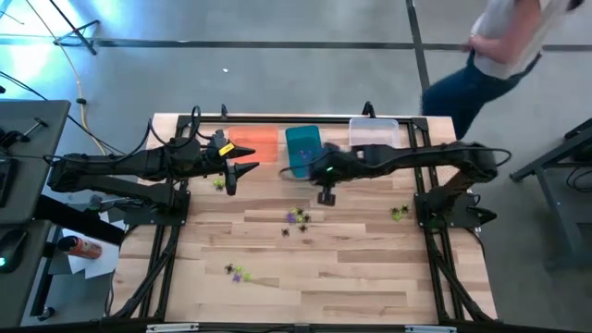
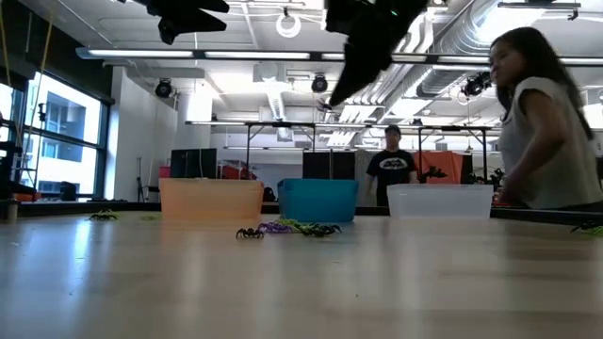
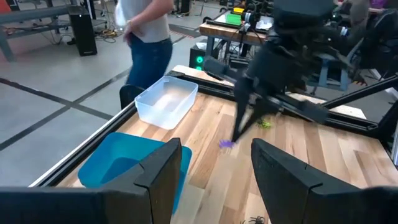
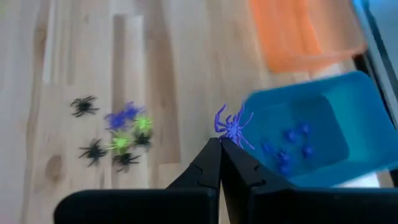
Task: Sort Halloween decoration
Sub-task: Put the purple spider toy into the blue bin
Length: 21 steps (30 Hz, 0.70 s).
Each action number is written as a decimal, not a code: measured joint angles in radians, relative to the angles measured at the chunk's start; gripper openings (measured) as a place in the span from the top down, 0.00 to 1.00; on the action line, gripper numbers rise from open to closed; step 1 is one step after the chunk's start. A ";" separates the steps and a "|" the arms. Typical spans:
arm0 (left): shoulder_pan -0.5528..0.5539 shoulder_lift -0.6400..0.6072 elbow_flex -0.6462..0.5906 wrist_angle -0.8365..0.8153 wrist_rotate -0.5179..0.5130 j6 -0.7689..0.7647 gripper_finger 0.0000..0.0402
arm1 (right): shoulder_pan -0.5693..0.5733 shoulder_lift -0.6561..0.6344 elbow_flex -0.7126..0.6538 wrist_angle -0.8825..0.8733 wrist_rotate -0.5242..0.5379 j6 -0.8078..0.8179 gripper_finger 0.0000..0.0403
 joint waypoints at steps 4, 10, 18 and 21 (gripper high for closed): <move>0.000 0.000 0.000 0.000 0.000 0.000 0.54 | -0.044 -0.174 -0.233 0.228 -0.006 -0.004 1.00; 0.000 0.000 0.000 0.000 0.000 0.000 0.54 | -0.141 -0.307 -0.343 0.373 -0.016 -0.006 1.00; 0.000 0.000 0.000 0.000 0.000 0.000 0.54 | -0.237 -0.194 -0.211 0.345 -0.145 0.009 1.00; 0.000 0.000 0.000 0.000 0.000 -0.001 0.54 | -0.259 -0.085 -0.087 0.275 -0.175 0.042 1.00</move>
